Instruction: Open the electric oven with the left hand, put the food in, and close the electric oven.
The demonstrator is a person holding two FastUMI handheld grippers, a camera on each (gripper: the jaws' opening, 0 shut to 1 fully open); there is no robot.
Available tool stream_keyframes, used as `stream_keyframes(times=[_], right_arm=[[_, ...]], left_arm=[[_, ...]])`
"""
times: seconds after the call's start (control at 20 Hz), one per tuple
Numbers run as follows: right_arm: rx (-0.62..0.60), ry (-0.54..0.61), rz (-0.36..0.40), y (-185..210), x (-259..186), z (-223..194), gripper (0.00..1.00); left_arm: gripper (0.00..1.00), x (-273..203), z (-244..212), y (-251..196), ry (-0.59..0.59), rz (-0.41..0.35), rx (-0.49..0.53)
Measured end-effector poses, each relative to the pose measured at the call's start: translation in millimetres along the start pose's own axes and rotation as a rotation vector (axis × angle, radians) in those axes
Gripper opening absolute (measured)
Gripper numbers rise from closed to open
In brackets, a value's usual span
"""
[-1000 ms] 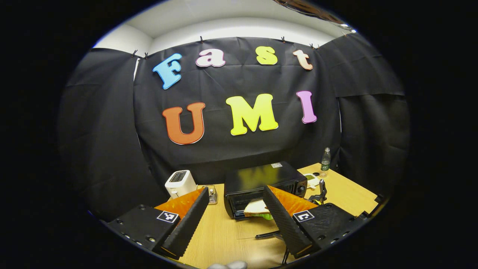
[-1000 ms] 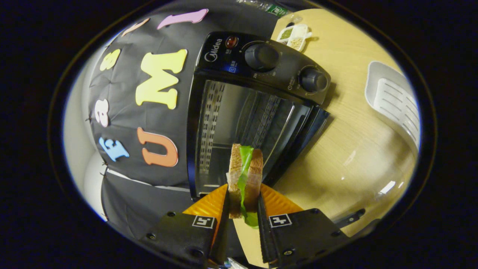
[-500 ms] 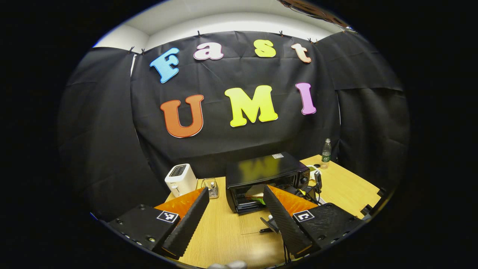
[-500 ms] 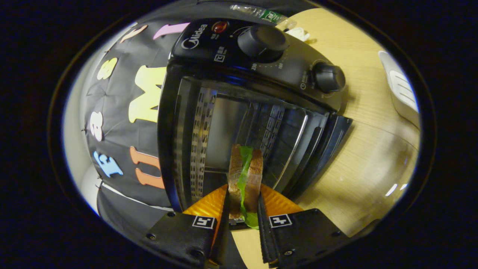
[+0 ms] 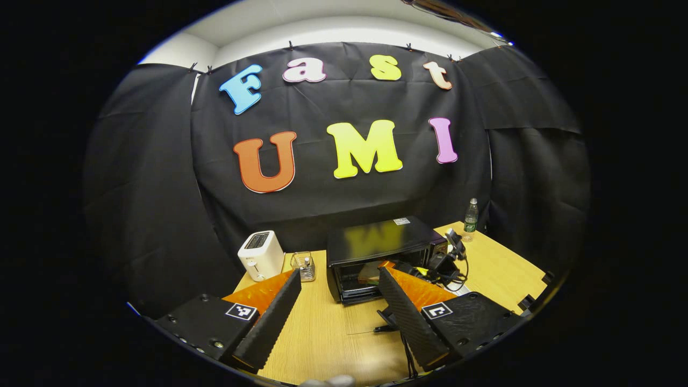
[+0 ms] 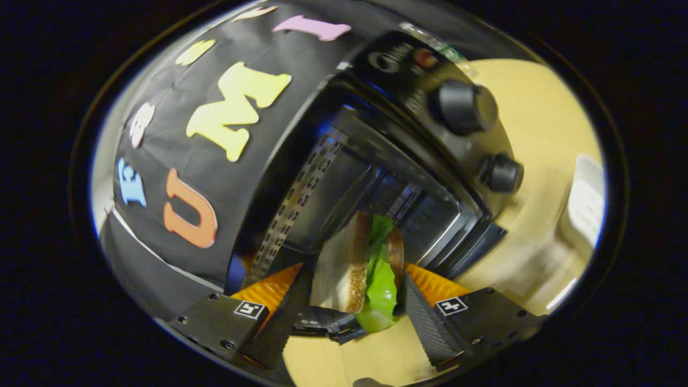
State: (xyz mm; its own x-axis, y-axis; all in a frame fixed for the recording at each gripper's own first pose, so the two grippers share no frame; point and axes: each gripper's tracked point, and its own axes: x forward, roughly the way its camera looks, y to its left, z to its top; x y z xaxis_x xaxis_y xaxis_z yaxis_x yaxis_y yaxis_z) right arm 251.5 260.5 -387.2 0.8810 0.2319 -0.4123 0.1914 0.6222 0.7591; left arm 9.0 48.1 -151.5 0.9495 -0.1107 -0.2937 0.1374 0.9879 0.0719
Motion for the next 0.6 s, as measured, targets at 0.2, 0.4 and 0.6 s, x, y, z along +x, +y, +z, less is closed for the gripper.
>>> stream_keyframes(times=[0.2,0.4,0.6], right_arm=[[-0.247,-0.037,-0.09,-19.4,-16.2,16.8,1.0],[-0.394,-0.038,-0.089,-17.6,-22.7,24.9,1.0],[-0.51,-0.068,-0.078,-9.1,-60.3,43.0,0.94]], left_arm=[[0.95,-3.4,-1.2,-0.9,-0.007,0.006,0.003],[0.95,-2.9,-5.2,-3.5,-0.001,0.006,-0.022],[0.96,-2.4,-4.8,-1.5,-0.032,0.027,-0.004]])
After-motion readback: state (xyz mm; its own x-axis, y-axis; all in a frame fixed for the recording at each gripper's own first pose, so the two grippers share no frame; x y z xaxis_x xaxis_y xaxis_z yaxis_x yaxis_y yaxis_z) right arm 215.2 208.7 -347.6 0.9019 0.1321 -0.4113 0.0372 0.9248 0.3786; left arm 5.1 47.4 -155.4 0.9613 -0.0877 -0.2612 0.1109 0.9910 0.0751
